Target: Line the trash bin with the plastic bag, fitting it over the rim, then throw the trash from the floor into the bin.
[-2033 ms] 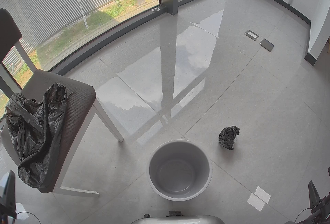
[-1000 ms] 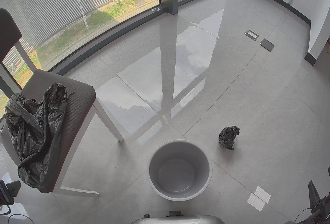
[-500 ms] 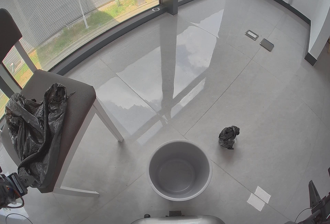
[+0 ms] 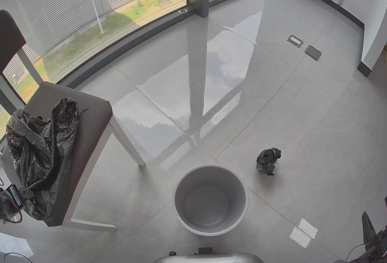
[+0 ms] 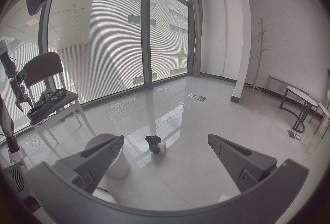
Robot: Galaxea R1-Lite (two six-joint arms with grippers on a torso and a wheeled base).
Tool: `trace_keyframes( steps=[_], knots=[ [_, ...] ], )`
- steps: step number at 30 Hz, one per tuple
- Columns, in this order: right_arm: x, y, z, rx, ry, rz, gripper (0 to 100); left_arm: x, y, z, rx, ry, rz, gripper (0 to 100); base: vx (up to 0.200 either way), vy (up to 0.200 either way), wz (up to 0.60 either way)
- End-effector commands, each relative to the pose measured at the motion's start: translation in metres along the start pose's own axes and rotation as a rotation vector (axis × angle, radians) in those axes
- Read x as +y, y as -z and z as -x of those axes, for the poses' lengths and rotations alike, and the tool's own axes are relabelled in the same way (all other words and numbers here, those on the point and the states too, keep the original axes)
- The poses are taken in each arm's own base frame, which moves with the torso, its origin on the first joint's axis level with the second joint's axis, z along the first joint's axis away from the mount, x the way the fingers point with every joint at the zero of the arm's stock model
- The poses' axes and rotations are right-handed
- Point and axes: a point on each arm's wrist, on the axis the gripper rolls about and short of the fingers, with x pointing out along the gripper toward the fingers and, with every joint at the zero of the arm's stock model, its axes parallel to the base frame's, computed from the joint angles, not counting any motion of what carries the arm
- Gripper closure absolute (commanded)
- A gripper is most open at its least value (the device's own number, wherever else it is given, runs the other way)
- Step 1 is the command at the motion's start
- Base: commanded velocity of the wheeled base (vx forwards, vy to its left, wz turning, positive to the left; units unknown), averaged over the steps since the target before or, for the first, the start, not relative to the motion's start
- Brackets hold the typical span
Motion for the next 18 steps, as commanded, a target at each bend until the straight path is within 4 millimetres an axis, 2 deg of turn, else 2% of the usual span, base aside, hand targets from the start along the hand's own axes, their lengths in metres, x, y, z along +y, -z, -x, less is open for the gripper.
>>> trace_keyframes(
  steps=[1,18],
  knots=[
    [0.000,0.005,0.000,0.007,0.002,0.000,0,0.002,-0.006,-0.009,0.040,-0.024,0.025,0,0.000,0.000,0.00],
    [0.000,0.005,0.000,0.007,0.003,0.001,0,0.002,-0.008,-0.029,0.145,-0.011,0.031,0,0.000,0.000,0.00]
  ],
)
